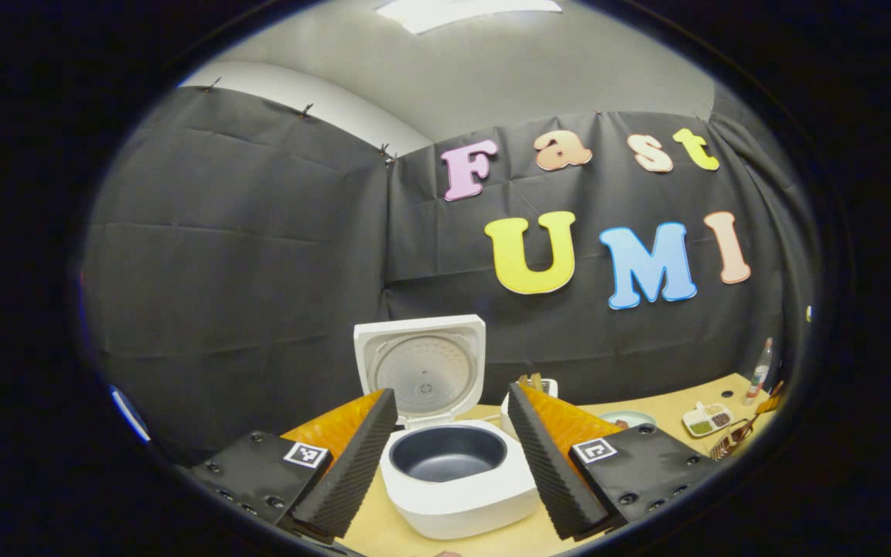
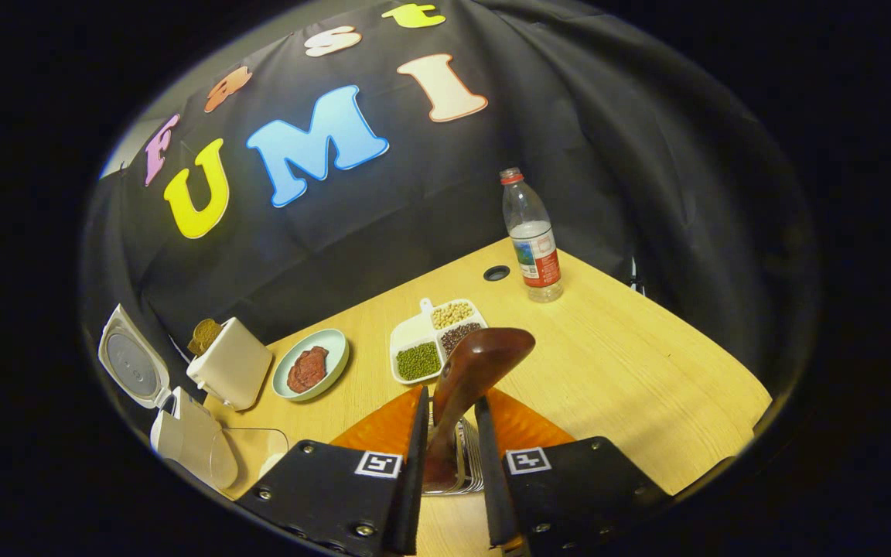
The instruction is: Close the left gripper, press the button to open the rice cooker; take a wooden spoon from the chopstick holder with the right hand, scoop a spoonful of rice and pour it into the rice cooker, then put the wooden spoon back into the chopstick holder.
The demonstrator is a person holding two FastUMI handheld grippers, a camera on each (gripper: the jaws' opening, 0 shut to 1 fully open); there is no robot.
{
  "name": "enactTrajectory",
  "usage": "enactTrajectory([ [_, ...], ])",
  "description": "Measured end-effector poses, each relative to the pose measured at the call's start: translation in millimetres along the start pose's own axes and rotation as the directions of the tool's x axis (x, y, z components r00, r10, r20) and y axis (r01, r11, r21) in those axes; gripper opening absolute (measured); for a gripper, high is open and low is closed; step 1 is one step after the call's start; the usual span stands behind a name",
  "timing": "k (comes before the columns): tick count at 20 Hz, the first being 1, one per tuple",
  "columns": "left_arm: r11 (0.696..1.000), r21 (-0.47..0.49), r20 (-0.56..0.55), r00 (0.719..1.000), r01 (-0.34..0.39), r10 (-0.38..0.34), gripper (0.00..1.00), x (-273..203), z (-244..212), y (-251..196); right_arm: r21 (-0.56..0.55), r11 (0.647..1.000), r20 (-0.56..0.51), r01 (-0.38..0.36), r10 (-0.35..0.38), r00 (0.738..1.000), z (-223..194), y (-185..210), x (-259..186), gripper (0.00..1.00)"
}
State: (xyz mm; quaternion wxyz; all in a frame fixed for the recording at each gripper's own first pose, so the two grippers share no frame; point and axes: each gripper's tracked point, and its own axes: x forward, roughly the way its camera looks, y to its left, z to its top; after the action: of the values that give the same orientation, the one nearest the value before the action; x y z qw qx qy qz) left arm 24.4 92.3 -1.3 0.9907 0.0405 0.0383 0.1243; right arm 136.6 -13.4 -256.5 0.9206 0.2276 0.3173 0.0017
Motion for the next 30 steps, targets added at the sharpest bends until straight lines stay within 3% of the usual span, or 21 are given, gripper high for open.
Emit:
enactTrajectory([
  [2, 1.000, 0.002, -0.005, 1.000, -0.005, 0.005, 1.00, 0.2, -2.0, 2.1, 0.016, 1.000, 0.002, 0.003, -0.003, 1.000, -1.6, -1.9, -1.7, 0.35],
  [3, 1.000, 0.001, -0.006, 1.000, -0.006, 0.006, 1.00, -0.1, -1.0, 4.0, 0.026, 1.000, -0.009, -0.010, 0.011, 1.000, -0.8, 0.4, 3.4, 0.14],
  [5, 1.000, -0.003, -0.004, 1.000, -0.006, 0.006, 1.00, -1.0, 0.1, 5.6, 0.013, 1.000, -0.009, -0.019, 0.019, 1.000, 4.0, 6.1, -2.9, 0.08],
  [11, 1.000, -0.008, 0.010, 1.000, 0.003, -0.003, 1.00, 1.7, 5.5, 12.1, -0.039, 0.999, 0.059, -0.029, 0.031, 0.998, 39.3, 22.7, -31.3, 0.08],
  [16, 1.000, -0.025, 0.009, 1.000, 0.019, -0.019, 0.99, 4.3, -1.5, 16.2, -0.066, 0.995, 0.122, -0.078, 0.086, 0.989, 68.5, 55.7, -58.0, 0.08],
  [21, 0.999, -0.044, 0.003, 1.000, 0.017, -0.017, 1.00, 7.4, -6.5, 32.7, -0.069, 0.986, 0.127, -0.151, 0.159, 0.979, 67.7, 97.7, -72.1, 0.08],
  [30, 0.998, -0.057, 0.000, 1.000, -0.012, 0.012, 1.00, 4.8, -16.1, 79.0, -0.139, 0.967, 0.073, -0.211, 0.223, 0.972, 30.4, 154.6, -83.2, 0.08],
])
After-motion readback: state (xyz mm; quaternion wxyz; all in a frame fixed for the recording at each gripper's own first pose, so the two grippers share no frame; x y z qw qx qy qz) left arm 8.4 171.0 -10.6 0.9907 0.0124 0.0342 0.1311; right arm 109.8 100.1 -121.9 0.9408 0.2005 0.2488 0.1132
